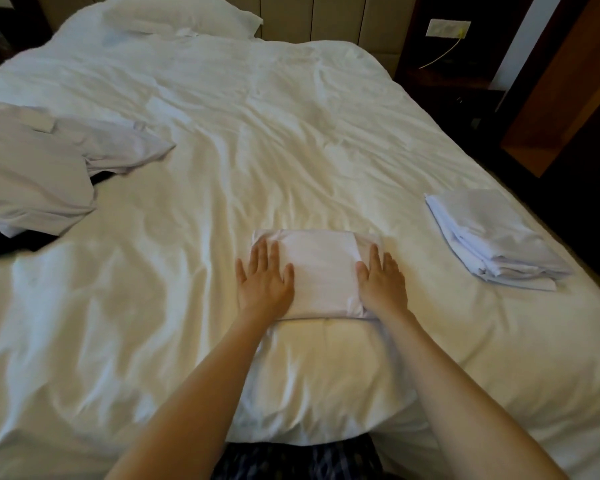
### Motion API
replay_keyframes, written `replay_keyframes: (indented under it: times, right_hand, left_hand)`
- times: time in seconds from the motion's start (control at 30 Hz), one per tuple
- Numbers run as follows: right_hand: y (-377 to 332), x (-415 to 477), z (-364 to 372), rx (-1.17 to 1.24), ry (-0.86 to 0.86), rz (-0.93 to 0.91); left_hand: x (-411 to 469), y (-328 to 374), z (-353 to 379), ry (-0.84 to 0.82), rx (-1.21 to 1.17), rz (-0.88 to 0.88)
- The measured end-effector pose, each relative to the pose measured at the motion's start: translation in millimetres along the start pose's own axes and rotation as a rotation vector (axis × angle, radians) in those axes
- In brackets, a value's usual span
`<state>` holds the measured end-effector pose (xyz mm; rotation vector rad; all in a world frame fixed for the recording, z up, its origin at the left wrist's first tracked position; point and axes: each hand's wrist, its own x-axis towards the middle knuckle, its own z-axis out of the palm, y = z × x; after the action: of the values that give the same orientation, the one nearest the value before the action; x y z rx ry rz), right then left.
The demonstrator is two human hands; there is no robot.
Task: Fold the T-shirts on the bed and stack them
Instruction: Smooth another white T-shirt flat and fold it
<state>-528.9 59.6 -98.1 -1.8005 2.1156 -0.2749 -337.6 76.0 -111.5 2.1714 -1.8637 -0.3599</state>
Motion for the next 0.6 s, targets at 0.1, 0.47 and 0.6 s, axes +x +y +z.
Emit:
replay_keyframes:
  times: [0.1,0.47,0.6]
  right_hand:
    - [-2.2,-3.8,-3.6,0.093,0.056,0.023]
    - [7.4,-10.8,-32.6,1.026,-0.166,0.441]
    - [10.1,-23.0,-31.8,1.235,-0.438,0.498]
  left_hand:
    - [-4.8,-10.0,-6.8,-0.022,-0.032,-0.046]
    - [-40.7,-35.2,-28.8,-0.096,-1.124,-0.461]
    - [-66.1,-25.6,-28.4,-0.246,-1.684,-0.682]
